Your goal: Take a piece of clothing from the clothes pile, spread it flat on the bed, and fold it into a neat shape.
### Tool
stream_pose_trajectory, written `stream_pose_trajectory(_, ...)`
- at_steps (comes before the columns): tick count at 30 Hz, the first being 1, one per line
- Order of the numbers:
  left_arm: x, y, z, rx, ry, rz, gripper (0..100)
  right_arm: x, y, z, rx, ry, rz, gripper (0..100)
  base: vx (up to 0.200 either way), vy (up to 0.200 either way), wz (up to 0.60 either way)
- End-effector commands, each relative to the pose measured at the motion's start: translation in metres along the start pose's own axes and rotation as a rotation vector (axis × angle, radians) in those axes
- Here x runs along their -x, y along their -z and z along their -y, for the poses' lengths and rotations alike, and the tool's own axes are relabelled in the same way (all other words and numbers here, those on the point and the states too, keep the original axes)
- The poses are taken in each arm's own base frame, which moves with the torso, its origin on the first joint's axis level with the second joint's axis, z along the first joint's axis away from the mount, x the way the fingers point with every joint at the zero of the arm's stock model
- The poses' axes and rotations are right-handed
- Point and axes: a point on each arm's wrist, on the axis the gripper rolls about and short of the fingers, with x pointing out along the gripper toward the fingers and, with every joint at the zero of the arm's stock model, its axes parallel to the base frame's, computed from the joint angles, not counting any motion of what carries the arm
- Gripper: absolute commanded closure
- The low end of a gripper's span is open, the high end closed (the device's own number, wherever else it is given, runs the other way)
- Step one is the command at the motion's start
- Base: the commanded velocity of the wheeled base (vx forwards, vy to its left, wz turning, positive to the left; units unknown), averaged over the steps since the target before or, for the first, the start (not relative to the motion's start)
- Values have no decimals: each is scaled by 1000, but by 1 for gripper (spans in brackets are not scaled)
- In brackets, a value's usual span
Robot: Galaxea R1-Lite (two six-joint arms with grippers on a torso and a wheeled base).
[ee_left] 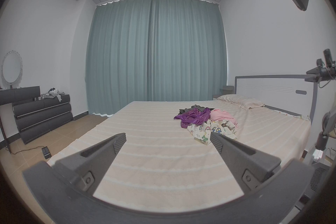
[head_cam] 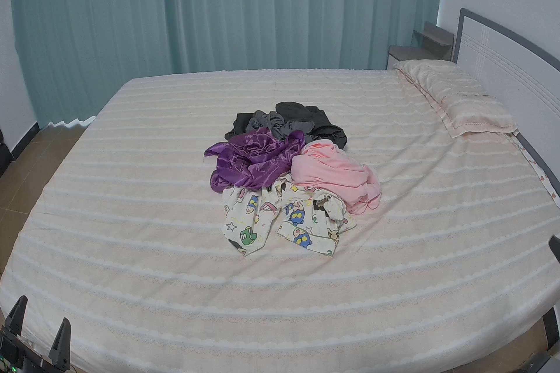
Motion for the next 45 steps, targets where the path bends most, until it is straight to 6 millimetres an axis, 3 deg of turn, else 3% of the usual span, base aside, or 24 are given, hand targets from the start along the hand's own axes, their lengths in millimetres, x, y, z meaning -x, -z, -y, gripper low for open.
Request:
stream_pose_trajectory(1,-1,5,0,1,0,-9,0,-206,58,21,-375,-62,-559,0,0,0,0)
stream_pose_trajectory(2,-1,5,0,1,0,-9,0,-230,70,24,-377,-57,-573,0,0,0,0)
stream_pose_trajectory(3,-1,5,0,1,0,-9,0,-230,70,24,-377,-57,-573,0,0,0,0)
stream_pose_trajectory(4,-1,5,0,1,0,-9,0,-251,83,27,-375,-43,-590,0,0,0,0)
stream_pose_trajectory(5,-1,5,0,1,0,-9,0,-251,83,27,-375,-43,-590,0,0,0,0)
stream_pose_trajectory(6,-1,5,0,1,0,-9,0,-282,101,28,-360,-7,-607,0,0,0,0)
stream_pose_trajectory(8,-1,5,0,1,0,-9,0,-310,114,24,-383,42,-602,0,0,0,0)
stream_pose_trajectory(12,-1,5,0,1,0,-9,0,-346,120,10,-511,79,-562,0,0,0,0)
stream_pose_trajectory(16,-1,5,0,1,0,-9,0,-376,143,12,-547,119,-559,0,0,0,0)
stream_pose_trajectory(19,-1,5,0,1,0,-9,0,-390,159,11,-568,171,-546,0,0,0,0)
stream_pose_trajectory(28,-1,5,0,1,0,-9,0,-418,175,14,-545,208,-502,0,0,0,0)
stream_pose_trajectory(33,-1,5,0,1,0,-9,0,-434,201,2,-478,175,-533,0,0,0,0)
stream_pose_trajectory(45,-1,5,0,1,0,-9,0,-452,209,3,-419,214,-544,0,0,0,0)
